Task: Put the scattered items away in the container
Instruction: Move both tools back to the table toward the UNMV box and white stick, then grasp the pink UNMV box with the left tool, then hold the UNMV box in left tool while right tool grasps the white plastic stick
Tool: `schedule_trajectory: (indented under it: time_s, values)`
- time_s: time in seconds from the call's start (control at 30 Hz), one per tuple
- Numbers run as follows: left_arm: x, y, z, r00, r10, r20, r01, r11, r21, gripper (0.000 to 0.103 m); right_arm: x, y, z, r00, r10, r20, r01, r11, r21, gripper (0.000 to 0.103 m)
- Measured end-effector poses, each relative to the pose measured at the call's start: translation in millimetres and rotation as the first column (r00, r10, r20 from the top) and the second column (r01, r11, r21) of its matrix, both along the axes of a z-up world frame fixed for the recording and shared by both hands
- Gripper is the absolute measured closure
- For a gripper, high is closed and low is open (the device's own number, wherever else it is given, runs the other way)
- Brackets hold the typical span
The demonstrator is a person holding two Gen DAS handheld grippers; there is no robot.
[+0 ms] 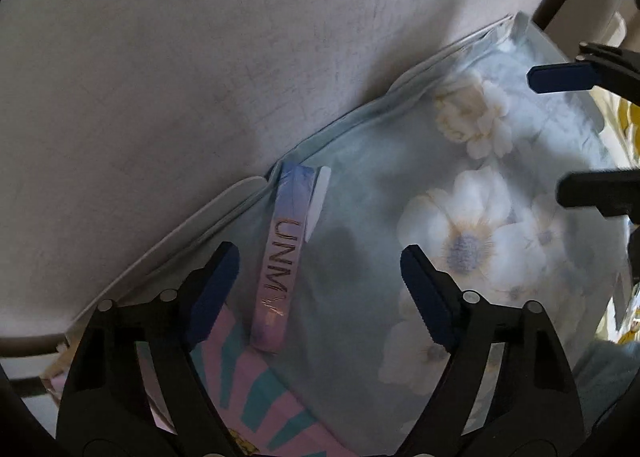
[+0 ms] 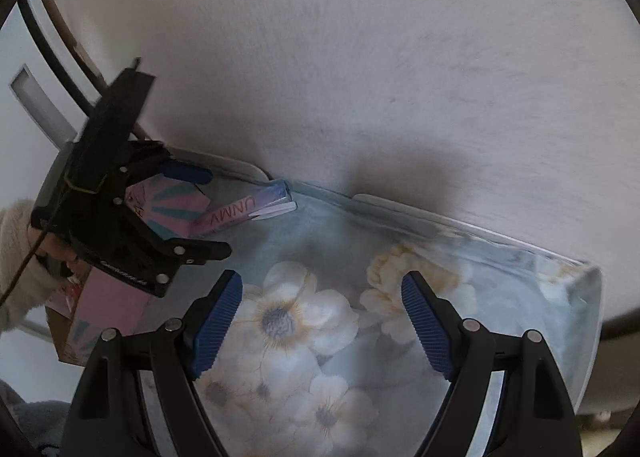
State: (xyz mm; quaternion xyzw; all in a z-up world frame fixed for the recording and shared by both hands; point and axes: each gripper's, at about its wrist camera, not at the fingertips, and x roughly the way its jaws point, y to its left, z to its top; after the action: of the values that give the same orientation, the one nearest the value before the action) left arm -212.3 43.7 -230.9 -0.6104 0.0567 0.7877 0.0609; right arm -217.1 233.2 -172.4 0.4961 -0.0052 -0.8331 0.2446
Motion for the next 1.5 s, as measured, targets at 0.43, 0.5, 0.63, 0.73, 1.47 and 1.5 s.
schedule_trajectory:
  time_s: [0.43, 0.5, 0.63, 0.73, 1.47, 1.5]
  values:
    - [-12.7, 0.3, -37.8, 0.982, 0.045, 0.186, -0.01, 0.982, -0.186, 0.044, 3.3, 1.7, 5.3, 0.998, 0.064, -0.018, -0.065, 0.996, -0.062, 0.024]
    - [-14.0, -5.2, -36.5, 0.979, 0.076, 0.19, -0.048, 0.988, -0.149, 0.056, 5.2, 4.9, 5.8, 0.998, 0.065, -0.021, -0.066, 0.996, -0.063, 0.024]
    - [-12.0, -13.3, -34.5, 0.968, 0.126, 0.216, -0.119, 0.992, -0.045, 0.079, 8.1, 10.6, 4.6, 0.998, 0.065, -0.018, -0.066, 0.996, -0.06, 0.024]
    - [-6.3, -10.9, -31.8, 0.967, 0.149, 0.208, -0.14, 0.988, -0.06, 0.08, 4.6, 8.8, 0.3, 0.997, 0.072, -0.01, -0.073, 0.996, -0.05, 0.024]
    - [147.7, 28.3, 34.1, 0.865, 0.492, 0.101, -0.502, 0.841, 0.202, 0.082, -69.6, -96.0, -70.9, 0.976, -0.128, 0.174, 0.123, 0.992, 0.042, 0.068]
    - [146.8, 32.8, 36.6, 0.868, 0.488, 0.095, -0.497, 0.842, 0.212, 0.082, -71.1, -99.3, -71.4, 0.975, -0.137, 0.176, 0.129, 0.99, 0.052, 0.068]
